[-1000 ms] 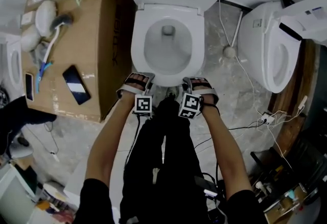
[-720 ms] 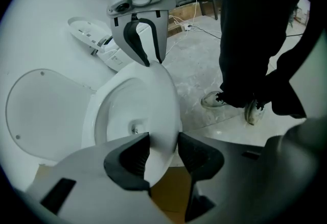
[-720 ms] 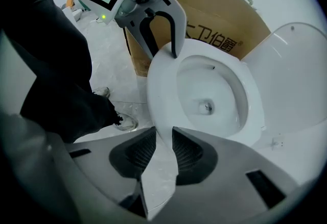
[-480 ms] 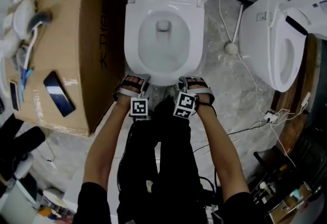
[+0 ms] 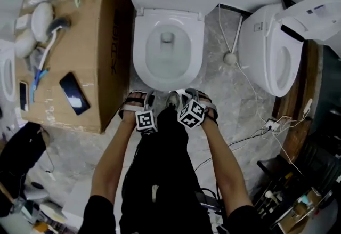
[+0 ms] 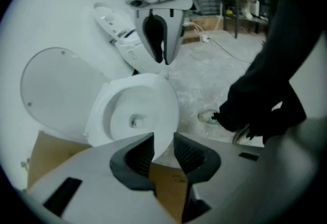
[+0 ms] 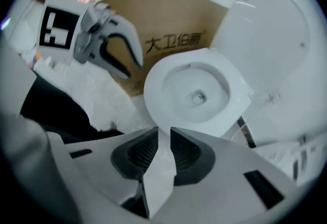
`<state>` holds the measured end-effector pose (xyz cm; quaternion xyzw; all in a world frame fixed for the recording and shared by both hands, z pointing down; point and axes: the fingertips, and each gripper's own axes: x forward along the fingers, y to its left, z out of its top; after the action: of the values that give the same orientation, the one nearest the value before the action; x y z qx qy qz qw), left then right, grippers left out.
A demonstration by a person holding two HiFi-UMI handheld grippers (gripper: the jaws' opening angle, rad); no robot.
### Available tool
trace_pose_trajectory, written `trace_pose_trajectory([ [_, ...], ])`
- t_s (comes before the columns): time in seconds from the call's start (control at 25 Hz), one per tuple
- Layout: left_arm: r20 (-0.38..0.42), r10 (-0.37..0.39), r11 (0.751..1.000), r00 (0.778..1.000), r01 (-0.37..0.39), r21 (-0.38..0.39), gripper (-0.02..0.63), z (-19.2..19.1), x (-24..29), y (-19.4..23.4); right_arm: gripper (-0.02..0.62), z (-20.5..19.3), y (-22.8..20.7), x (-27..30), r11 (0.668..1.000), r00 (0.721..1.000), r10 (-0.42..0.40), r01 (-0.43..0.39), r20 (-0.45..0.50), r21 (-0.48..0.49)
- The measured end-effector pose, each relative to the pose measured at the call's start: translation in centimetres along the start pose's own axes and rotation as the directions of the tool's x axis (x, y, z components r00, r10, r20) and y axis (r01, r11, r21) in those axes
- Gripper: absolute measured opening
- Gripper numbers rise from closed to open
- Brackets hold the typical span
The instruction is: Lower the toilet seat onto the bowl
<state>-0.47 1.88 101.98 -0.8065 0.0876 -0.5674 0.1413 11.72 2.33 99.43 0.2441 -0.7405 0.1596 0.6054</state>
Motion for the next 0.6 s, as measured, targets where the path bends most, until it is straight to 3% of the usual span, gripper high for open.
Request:
trace_pose_trajectory([
  [0.04, 0.025, 0.024, 0.997, 0.999, -0.022, -0.077, 0.112, 0.8, -2.3, 1.1, 0.084, 1.0, -0.4, -3.0, 0.992, 0.998, 0.004, -0.012, 0.066, 0.123],
  [0.12, 0.094, 0.077, 0.965, 0.993, -0.051, -0.256, 0.049, 2.4, -8.1, 3.6, 0.063, 3.3, -1.0, -9.8, 0.938, 0.977, -0.027, -0.049, 0.213, 0.344],
  [0.2, 0.182, 0.141, 0.897, 0.973, -0.047, -0.439, 0.037, 4.1, -14.8, 6.8, 0.048, 5.8, -1.4, -17.2, 0.876, 0.934, -0.11, -0.071, 0.34, 0.478],
  [0.28, 0.265, 0.232, 0.809, 0.936, -0.034, -0.587, 0.029, 6.2, -22.4, 10.3, 0.038, 7.8, -1.8, -24.9, 0.836, 0.879, -0.207, -0.069, 0.43, 0.544],
  [0.36, 0.308, 0.348, 0.729, 0.886, -0.049, -0.683, 0.023, 8.0, -30.8, 13.5, 0.03, 9.2, -1.7, -32.8, 0.803, 0.814, -0.296, -0.072, 0.5, 0.592],
  [0.44, 0.335, 0.451, 0.666, 0.827, -0.062, -0.743, 0.023, 9.4, -39.3, 16.1, 0.023, 10.5, -1.4, -40.7, 0.767, 0.734, -0.388, -0.078, 0.557, 0.637],
  [0.52, 0.374, 0.543, 0.613, 0.752, -0.05, -0.789, 0.023, 10.7, -47.3, 18.0, 0.021, 11.7, -1.2, -48.3, 0.743, 0.647, -0.469, -0.08, 0.601, 0.665],
  [0.6, 0.398, 0.622, 0.565, 0.674, -0.034, -0.825, 0.023, 12.1, -54.4, 19.4, 0.021, 12.6, -1.0, -54.9, 0.744, 0.566, -0.519, -0.07, 0.641, 0.664],
])
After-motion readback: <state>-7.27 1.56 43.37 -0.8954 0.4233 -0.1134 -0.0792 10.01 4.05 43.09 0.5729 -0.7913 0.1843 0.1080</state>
